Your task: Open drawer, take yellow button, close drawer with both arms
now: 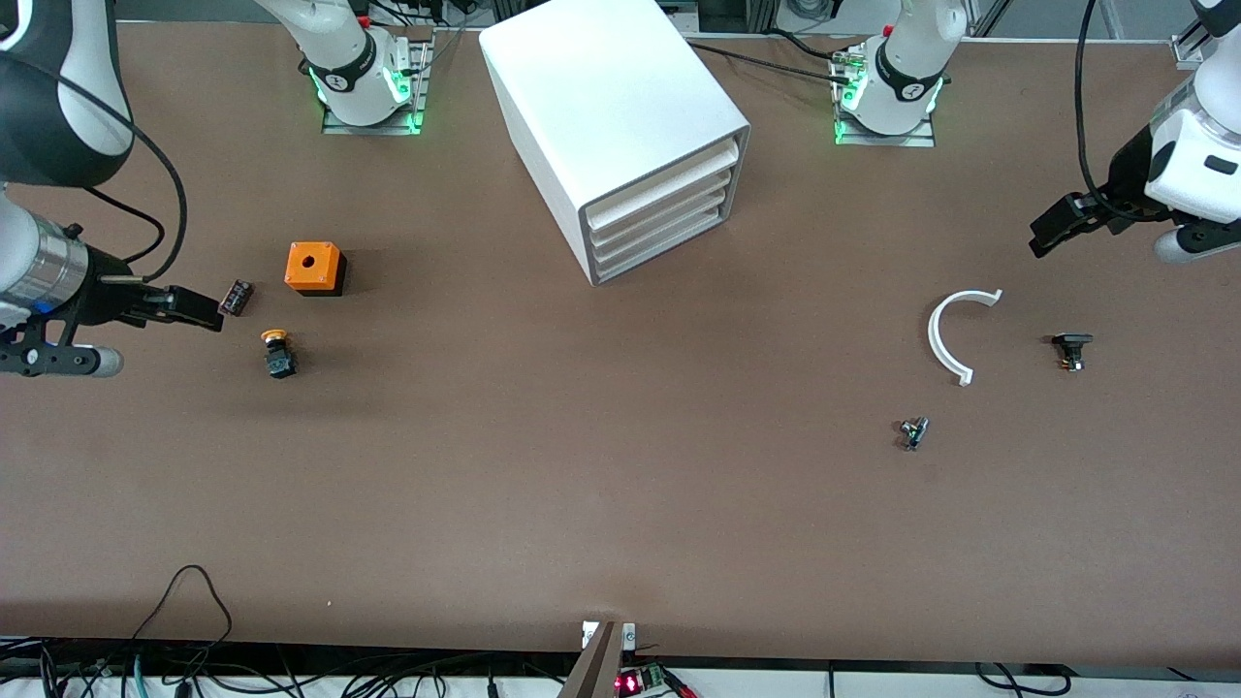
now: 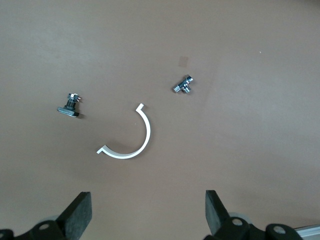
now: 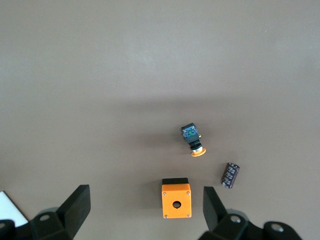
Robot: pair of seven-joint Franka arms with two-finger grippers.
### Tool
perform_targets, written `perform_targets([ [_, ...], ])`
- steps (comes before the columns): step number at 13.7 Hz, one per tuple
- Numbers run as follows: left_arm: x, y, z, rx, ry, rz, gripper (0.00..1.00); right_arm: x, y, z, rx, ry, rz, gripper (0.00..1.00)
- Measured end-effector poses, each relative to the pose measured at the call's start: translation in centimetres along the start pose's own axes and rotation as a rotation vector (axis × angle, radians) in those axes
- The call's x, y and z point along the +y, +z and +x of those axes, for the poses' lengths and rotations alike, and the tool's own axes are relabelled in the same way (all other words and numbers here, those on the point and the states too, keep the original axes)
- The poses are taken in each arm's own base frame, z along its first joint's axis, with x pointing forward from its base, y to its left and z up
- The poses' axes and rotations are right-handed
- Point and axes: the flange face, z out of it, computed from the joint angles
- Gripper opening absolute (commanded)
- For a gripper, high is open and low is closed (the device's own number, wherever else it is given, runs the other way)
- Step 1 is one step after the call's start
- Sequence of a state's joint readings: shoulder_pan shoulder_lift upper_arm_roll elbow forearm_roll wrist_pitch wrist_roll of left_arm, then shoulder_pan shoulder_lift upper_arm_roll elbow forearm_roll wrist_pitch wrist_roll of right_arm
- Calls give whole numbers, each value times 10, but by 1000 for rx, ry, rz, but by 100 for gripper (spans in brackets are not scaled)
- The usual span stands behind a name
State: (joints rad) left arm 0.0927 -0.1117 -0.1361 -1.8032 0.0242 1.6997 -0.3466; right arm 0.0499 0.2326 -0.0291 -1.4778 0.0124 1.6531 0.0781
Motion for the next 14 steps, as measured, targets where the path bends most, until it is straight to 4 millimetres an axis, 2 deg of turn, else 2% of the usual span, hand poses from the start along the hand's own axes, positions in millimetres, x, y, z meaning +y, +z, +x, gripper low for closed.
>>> perform_targets([
  [3,4,1,-2,-9,8,4,100,4,-45,-27,18,2,2,100],
  [6,4,0,-2,-9,9,4,100,12,-75,-43,26,15,-3,100],
  [12,5,-2,0,-5,10,2,100,75,-76,-49,-18,120,-10,100],
  [14,6,-3,1,-9,11,2,100,83,-76,-49,-19,108,-11,100],
])
